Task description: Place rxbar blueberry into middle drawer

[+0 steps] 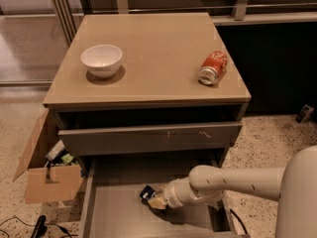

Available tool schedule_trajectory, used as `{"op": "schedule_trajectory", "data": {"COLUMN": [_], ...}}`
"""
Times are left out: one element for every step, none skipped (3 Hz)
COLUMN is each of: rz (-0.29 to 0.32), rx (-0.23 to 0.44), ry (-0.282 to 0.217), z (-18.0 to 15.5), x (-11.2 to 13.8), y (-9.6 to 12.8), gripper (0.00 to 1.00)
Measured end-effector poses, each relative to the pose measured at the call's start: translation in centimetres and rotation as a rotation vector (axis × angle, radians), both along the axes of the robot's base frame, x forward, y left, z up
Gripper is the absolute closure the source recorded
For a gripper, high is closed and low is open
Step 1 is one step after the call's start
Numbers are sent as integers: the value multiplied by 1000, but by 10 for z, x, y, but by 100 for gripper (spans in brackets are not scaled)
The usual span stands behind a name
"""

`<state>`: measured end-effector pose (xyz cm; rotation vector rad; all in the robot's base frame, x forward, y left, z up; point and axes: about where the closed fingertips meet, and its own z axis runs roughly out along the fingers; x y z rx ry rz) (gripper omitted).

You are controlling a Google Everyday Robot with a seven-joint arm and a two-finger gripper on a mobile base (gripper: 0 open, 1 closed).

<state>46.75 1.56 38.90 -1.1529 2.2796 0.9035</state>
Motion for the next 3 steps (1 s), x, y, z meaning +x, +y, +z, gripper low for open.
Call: {"op": "schedule_trajectory", "data": {"rz": [2, 2, 2], "rx": [4, 4, 4], "ry": [11, 11, 11], "z": [-6, -6, -6], "x": [-3, -3, -3], "y": [3, 3, 3], "gripper": [84, 53, 30]}}
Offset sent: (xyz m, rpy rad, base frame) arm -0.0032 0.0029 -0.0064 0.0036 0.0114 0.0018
